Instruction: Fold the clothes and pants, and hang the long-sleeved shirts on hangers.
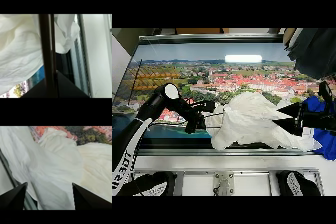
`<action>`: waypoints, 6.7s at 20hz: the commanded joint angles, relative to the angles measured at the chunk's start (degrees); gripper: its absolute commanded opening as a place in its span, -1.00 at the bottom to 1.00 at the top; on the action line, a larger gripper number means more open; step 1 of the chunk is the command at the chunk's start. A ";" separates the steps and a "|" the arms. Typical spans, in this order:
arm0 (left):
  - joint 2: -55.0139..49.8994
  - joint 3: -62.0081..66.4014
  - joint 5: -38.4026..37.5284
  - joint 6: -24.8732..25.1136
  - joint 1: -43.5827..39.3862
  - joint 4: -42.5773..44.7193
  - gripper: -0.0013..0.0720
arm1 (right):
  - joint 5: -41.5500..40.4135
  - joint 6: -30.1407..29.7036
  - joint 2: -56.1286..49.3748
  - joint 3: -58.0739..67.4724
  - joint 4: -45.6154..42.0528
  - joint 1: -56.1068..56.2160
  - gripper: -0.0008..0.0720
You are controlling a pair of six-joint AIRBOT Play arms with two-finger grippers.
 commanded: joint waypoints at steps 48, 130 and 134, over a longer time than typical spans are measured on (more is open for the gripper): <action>-0.02 0.04 -0.98 -0.02 0.02 0.04 -0.94 | 0.44 -10.80 -10.12 -3.61 4.09 13.14 0.37; 36.13 -43.06 39.47 -49.68 -22.34 -25.11 -0.93 | -8.07 -6.03 -4.00 -1.03 7.96 13.11 -0.96; 35.76 -39.39 39.67 -74.16 -29.90 -7.78 0.99 | -8.81 -6.03 -4.00 -1.03 7.87 13.11 -0.96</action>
